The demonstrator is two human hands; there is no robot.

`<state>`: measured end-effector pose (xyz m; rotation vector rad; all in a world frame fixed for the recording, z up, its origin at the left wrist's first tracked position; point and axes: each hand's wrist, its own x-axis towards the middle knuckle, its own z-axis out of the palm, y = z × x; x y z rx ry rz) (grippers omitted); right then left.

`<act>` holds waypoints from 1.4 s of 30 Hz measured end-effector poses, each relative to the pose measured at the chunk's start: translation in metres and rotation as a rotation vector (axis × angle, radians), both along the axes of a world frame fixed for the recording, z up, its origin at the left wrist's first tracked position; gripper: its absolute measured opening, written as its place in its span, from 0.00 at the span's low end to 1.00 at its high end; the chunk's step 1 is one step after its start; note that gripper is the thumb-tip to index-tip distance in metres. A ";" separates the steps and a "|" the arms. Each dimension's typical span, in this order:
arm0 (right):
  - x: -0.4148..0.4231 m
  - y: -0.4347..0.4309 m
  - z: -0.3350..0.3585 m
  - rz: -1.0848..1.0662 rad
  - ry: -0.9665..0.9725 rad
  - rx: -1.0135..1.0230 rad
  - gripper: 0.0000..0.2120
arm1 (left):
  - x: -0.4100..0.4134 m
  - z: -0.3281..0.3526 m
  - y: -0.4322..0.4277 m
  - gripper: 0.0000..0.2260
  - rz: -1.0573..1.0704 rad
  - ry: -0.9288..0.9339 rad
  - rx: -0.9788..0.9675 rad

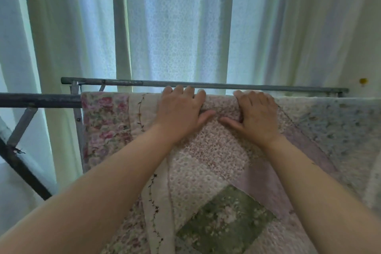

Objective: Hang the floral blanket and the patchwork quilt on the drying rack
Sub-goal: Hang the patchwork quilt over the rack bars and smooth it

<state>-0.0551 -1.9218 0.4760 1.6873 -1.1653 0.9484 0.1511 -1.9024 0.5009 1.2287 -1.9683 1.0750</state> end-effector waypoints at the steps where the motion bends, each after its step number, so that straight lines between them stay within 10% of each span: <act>1: -0.009 -0.001 0.000 -0.003 0.003 0.000 0.35 | -0.010 0.000 -0.001 0.26 -0.007 0.010 0.019; 25: -0.281 -0.021 0.006 0.011 0.019 0.251 0.35 | -0.244 -0.008 -0.018 0.28 0.128 0.185 0.084; 42: -0.404 -0.050 0.020 0.150 0.133 0.181 0.30 | -0.419 0.029 -0.059 0.17 -0.077 -0.143 0.377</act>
